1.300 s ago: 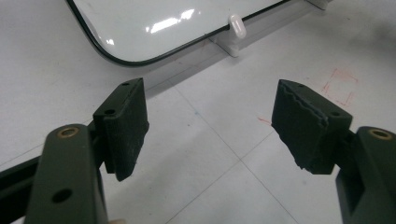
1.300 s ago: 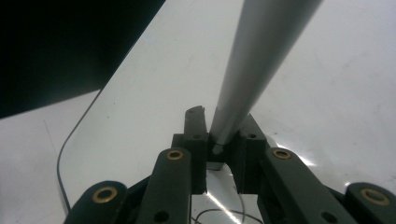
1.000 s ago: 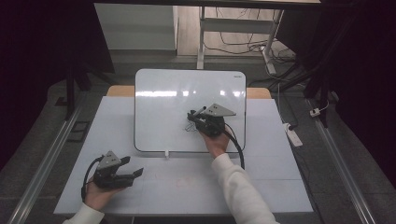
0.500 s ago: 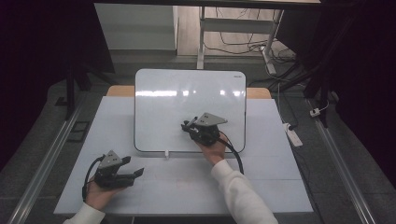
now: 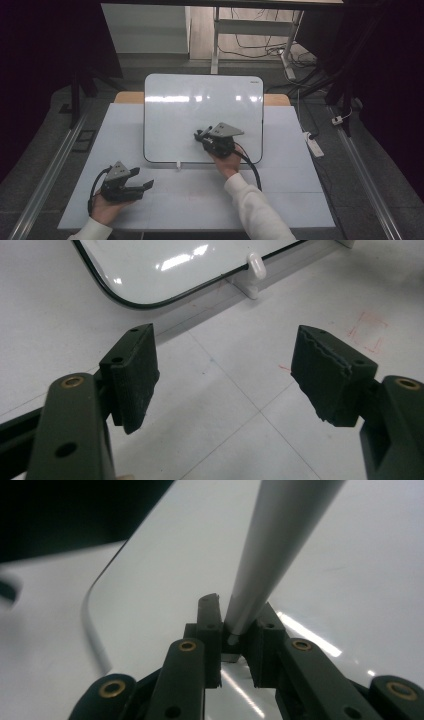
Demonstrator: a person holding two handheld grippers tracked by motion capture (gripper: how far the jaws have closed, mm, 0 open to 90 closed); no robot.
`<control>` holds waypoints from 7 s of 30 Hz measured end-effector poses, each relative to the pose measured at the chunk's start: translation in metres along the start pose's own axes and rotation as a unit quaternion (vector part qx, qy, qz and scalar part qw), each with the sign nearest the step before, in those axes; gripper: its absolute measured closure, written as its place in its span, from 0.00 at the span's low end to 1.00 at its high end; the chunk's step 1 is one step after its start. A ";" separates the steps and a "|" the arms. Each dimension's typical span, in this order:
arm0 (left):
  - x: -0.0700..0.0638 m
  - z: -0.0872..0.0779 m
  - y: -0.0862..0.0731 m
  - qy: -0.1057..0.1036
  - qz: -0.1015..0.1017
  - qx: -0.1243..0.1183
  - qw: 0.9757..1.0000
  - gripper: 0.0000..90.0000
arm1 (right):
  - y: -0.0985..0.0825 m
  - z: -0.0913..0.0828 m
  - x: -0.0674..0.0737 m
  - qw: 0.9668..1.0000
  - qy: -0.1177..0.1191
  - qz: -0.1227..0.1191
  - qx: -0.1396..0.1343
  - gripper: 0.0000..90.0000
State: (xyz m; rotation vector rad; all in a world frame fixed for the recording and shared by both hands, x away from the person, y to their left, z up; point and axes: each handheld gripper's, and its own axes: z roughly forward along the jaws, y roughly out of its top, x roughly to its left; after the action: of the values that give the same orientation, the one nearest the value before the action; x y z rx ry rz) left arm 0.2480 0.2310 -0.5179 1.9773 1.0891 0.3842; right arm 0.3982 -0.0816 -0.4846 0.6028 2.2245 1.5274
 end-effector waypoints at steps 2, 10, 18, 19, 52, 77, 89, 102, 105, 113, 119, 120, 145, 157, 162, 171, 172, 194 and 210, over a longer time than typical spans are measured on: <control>-0.001 0.000 0.000 0.000 0.002 0.000 1.000 0.30 | 0.000 0.000 0.004 1.000 0.002 -0.025 0.013 0.86; 0.000 0.001 0.000 0.000 0.000 0.001 1.000 0.30 | -0.006 -0.008 0.000 1.000 -0.002 -0.019 0.009 0.86; 0.001 0.001 0.000 -0.001 -0.003 0.000 1.000 0.30 | -0.005 -0.019 -0.014 1.000 -0.023 0.011 -0.009 0.86; 0.001 0.001 0.000 0.000 -0.002 0.001 1.000 0.30 | -0.008 -0.015 -0.007 1.000 -0.006 -0.006 0.004 0.86; 0.000 -0.001 -0.001 -0.001 -0.003 -0.003 1.000 0.30 | -0.001 -0.027 -0.029 0.997 -0.059 0.021 -0.034 0.86; 0.002 0.002 0.000 -0.003 -0.008 0.001 1.000 0.30 | -0.013 -0.058 -0.037 0.996 -0.092 0.018 -0.011 0.86; 0.002 0.001 0.000 -0.002 -0.008 -0.001 1.000 0.30 | -0.019 -0.050 -0.025 0.998 -0.058 -0.007 0.001 0.87; 0.002 -0.001 0.000 -0.002 -0.008 -0.004 1.000 0.30 | -0.015 -0.049 -0.031 0.997 -0.075 0.015 -0.019 0.87; 0.003 0.002 0.000 -0.002 -0.010 -0.001 1.000 0.30 | -0.014 -0.044 -0.026 0.998 -0.065 0.012 -0.012 0.87; 0.002 0.000 0.000 -0.001 -0.011 -0.004 1.000 0.30 | -0.009 -0.036 -0.022 0.998 -0.065 0.010 -0.013 0.87; 0.002 0.000 0.000 -0.002 -0.008 -0.003 1.000 0.30 | -0.008 -0.024 -0.010 0.999 -0.037 -0.023 0.008 0.87; 0.002 -0.001 0.000 -0.002 -0.010 -0.004 1.000 0.30 | -0.007 -0.028 -0.017 0.999 -0.045 -0.001 -0.005 0.87; 0.003 0.000 0.001 0.002 -0.012 -0.010 1.000 0.30 | -0.002 -0.058 -0.013 1.000 0.015 0.010 0.012 0.87; 0.002 -0.006 0.003 0.011 -0.017 -0.041 0.999 0.31 | -0.008 -0.081 0.004 0.996 0.081 0.019 0.024 0.86; -0.001 -0.009 0.006 0.012 -0.014 -0.054 0.998 0.31 | -0.011 -0.076 0.012 0.994 0.099 0.017 0.037 0.86; -0.020 -0.012 0.026 0.002 0.013 -0.075 0.997 0.32 | -0.011 -0.068 0.024 0.990 0.128 0.020 0.055 0.86; -0.024 -0.012 0.032 -0.002 0.018 -0.080 0.997 0.32 | -0.011 -0.067 0.025 0.990 0.129 0.018 0.056 0.86; -0.094 0.033 0.111 -0.093 0.120 -0.111 0.982 0.45 | -0.016 -0.053 0.036 0.984 0.157 0.041 0.073 0.86; -0.102 0.051 0.121 -0.096 0.150 -0.104 0.979 0.89 | -0.016 -0.051 0.040 0.980 0.174 0.059 0.077 0.86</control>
State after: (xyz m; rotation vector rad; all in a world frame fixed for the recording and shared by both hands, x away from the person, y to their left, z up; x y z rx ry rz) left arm 0.2866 0.0880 -0.4427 1.9444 0.6051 0.4374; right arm 0.3361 -0.1046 -0.4844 0.5552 2.6303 1.6337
